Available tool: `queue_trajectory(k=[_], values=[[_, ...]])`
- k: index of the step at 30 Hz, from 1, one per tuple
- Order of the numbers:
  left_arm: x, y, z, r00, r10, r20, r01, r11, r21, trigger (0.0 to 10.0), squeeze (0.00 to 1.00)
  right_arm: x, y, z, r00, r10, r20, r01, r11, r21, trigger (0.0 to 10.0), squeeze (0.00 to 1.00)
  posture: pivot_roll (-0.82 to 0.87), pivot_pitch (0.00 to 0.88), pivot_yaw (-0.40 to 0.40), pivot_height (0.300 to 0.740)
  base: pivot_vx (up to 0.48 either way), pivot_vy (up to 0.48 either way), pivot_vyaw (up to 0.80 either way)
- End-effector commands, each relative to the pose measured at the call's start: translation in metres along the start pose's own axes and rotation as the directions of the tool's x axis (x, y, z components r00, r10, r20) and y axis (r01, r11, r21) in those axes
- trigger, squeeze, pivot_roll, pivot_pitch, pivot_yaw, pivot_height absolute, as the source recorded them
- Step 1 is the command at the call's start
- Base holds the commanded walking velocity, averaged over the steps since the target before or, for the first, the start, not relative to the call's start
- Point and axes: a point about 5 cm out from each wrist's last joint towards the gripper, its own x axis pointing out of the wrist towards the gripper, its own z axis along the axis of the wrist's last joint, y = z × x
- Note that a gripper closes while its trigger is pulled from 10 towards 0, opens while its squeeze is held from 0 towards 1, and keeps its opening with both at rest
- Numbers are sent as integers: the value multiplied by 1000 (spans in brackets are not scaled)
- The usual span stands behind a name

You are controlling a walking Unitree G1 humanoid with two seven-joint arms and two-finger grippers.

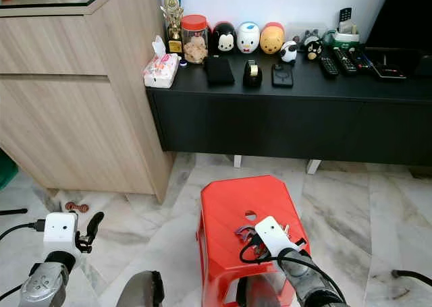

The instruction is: Hang keys on a hook

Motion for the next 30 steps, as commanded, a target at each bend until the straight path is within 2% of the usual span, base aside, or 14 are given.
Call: queue_trajectory(k=[1, 5, 7, 9, 11, 16, 18, 19, 20, 23, 25, 26, 27, 30], values=[[-2, 2, -1, 1000, -8, -7, 8, 1000, 10, 10000, 0, -2, 3, -12, 999, 6, -44, -5, 1000, 18, 0, 0, 49, 73, -7, 613, 0, 0, 0], [-2, 1, -1, 1000, -8, -9, 8, 1000, 10, 10000, 0, -1, -2, -5, 999, -46, -10, 47, 999, 19, 0, 0, 53, 67, -9, 613, 0, 0, 0], [-1, 1, -1, 1000, -5, -13, 5, 1000, 9, 10000, 0, -1, -10, 5, 993, -103, 49, 101, 994, 33, 0, 0, 48, 60, -11, 613, 0, 0, 0], [2, 1, -1, 1000, -2, -16, 2, 1000, 8, 10000, 0, -3, -22, 26, 964, -191, 184, 180, 981, 76, 0, 0, 45, 48, -12, 613, 0, 0, 0], [4, 1, -1, 1000, -1, -18, 1, 1000, 7, 10000, 0, -4, -27, 36, 945, -221, 242, 202, 974, 102, 0, 0, 41, 40, -14, 613, 0, 0, 0], [10, 9, -3, 999, 23, -28, -23, 1000, 15, 10000, 0, -12, -36, 72, 861, -270, 432, 201, 959, 200, 0, 0, 32, 6, -17, 613, 0, 0, 0], [12, 11, -5, 999, 29, -37, -28, 999, 18, 10000, 0, -18, -38, 91, 805, -288, 518, 198, 954, 224, 0, 0, 39, 0, -19, 613, 0, 0, 0], [12, 11, -5, 999, 29, -37, -28, 999, 18, 10000, 0, -18, -38, 91, 805, -288, 518, 198, 954, 224, 0, 0, 39, 0, -19, 613, 0, 0, 0], [14, 11, -9, 998, 35, -53, -34, 999, 20, 10000, 0, -21, -37, 104, 773, -295, 562, 202, 954, 223, 0, 0, 38, 0, -22, 613, 0, 0, 0], [15, 11, -15, 996, 36, -82, -34, 999, 29, 10000, 0, -24, -39, 115, 739, -314, 597, 215, 948, 233, 0, 0, 33, 0, -22, 613, 0, 0, 0], [13, 13, -23, 992, 50, -119, -47, 999, 25, 10000, 0, -29, -39, 125, 699, -342, 627, 209, 937, 278, 0, 0, 34, 0, -23, 613, 0, 0, 0], [11, 13, -31, 987, 57, -153, -55, 998, 18, 10000, 0, -33, -40, 131, 672, -370, 642, 195, 924, 329, 1098, 0, 33, 0, -24, 613, 0, 0, 0], [6, 12, -44, 976, 62, -210, -61, 998, 12, 10000, 0, -39, -40, 140, 635, -412, 653, 169, 899, 403, 10000, 0, 25, 0, -23, 613, 0, 0, 0], [0, 10, -58, 962, 60, -267, -61, 998, 5, 10000, 0, -43, -38, 145, 620, -439, 650, 142, 878, 458, 10000, 0, 17, 0, -23, 613, 0, 0, 0]])
